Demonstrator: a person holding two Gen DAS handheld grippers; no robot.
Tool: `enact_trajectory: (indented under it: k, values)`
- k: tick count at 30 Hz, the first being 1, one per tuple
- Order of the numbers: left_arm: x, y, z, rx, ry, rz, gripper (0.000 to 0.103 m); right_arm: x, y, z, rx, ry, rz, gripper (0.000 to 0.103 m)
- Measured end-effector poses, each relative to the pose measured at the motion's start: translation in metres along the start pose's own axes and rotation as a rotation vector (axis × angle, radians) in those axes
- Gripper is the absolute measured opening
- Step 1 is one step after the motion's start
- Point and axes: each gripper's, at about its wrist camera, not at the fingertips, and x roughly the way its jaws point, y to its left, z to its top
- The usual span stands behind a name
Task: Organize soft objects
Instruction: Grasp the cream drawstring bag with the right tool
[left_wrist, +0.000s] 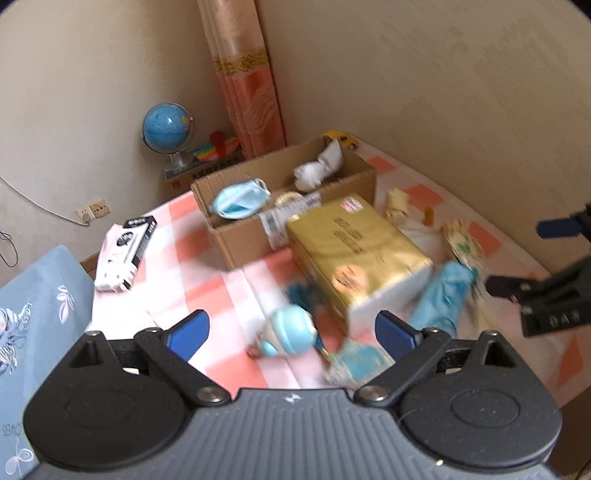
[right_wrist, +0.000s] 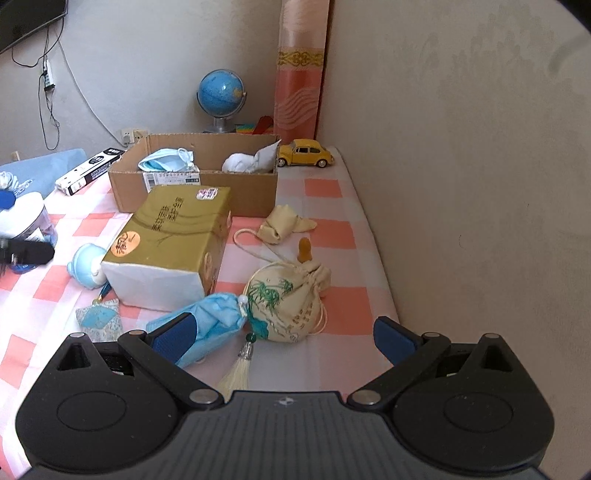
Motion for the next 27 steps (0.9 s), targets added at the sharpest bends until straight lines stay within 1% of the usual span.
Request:
enact_trajectory:
  k: [5,9,11,19,22,23,27]
  values:
    - [0.001,-0.010,-0.013,-0.009,0.007,-0.041,0.096,0.006,0.000,-0.006,-0.009,0.018,-0.009,0.103]
    - [0.005,-0.014,-0.019,0.004,0.017,-0.029,0.096,0.011,-0.004,-0.006,0.012,0.020,-0.005,0.103]
    - [0.007,-0.014,-0.021,0.007,0.017,-0.023,0.096,0.013,-0.005,-0.003,0.015,0.014,-0.017,0.103]
    - [0.016,-0.009,-0.023,-0.015,0.032,-0.031,0.096,0.033,-0.011,0.018,0.029,-0.006,-0.030,0.102]
    - [0.021,-0.006,-0.024,-0.023,0.045,-0.032,0.096,0.046,-0.014,0.026,0.045,0.002,-0.027,0.097]
    - [0.023,-0.005,-0.025,-0.026,0.049,-0.032,0.096,0.051,-0.015,0.027,0.052,0.008,-0.024,0.094]
    - [0.030,-0.001,-0.025,-0.036,0.064,-0.031,0.096,0.069,-0.019,0.027,0.094,0.057,-0.003,0.088]
